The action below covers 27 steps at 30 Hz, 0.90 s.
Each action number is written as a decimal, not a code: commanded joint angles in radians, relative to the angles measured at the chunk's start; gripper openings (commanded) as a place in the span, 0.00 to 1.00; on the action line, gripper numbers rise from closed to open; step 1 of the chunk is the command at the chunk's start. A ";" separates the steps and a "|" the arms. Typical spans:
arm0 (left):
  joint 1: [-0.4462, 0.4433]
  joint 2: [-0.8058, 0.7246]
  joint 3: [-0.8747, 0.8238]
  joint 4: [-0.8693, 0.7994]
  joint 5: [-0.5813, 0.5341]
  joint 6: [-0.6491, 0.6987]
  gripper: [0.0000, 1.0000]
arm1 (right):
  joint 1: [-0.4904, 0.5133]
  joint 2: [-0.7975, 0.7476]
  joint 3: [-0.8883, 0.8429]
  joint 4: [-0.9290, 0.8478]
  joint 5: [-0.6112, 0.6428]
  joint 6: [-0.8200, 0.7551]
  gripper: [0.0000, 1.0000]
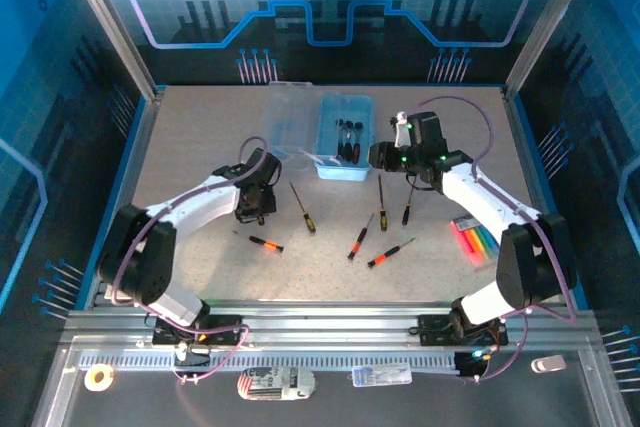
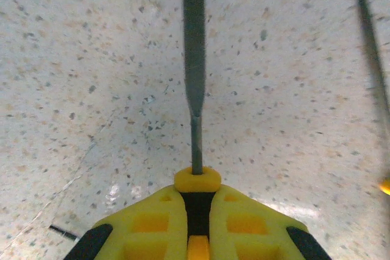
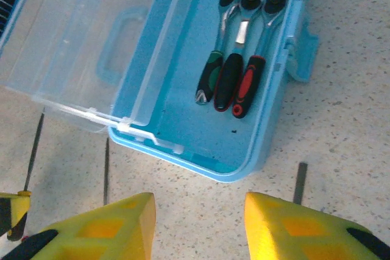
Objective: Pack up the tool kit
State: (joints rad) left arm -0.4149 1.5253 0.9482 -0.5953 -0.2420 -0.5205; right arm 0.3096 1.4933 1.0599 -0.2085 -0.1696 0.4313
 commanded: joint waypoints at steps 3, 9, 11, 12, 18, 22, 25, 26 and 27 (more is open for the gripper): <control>0.005 -0.130 -0.018 -0.025 0.006 0.017 0.08 | 0.017 -0.037 0.023 0.000 -0.072 0.024 0.44; -0.084 -0.200 0.011 0.034 0.050 0.093 0.07 | 0.067 -0.030 0.037 0.052 -0.200 0.077 0.45; -0.146 -0.197 0.019 0.089 0.053 0.132 0.06 | 0.095 -0.023 0.028 0.121 -0.267 0.124 0.45; -0.168 -0.193 0.021 0.116 0.061 0.144 0.06 | 0.110 -0.017 0.026 0.148 -0.288 0.144 0.46; -0.278 -0.195 -0.006 0.291 0.130 0.194 0.05 | 0.189 0.016 0.019 0.283 -0.361 0.244 0.52; -0.285 -0.201 -0.022 0.346 0.174 0.168 0.06 | 0.201 0.039 0.002 0.316 -0.369 0.290 0.54; -0.287 -0.208 -0.038 0.373 0.187 0.162 0.05 | 0.212 0.050 -0.017 0.331 -0.356 0.303 0.55; -0.288 -0.208 -0.041 0.375 0.185 0.162 0.06 | 0.215 0.059 -0.017 0.332 -0.360 0.306 0.54; -0.287 -0.208 -0.042 0.373 0.186 0.161 0.05 | 0.217 0.070 -0.016 0.329 -0.360 0.313 0.54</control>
State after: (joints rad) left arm -0.6968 1.3380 0.9276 -0.2699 -0.0872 -0.3637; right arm 0.5079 1.5379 1.0580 0.0841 -0.5068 0.7078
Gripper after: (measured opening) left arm 0.093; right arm 0.545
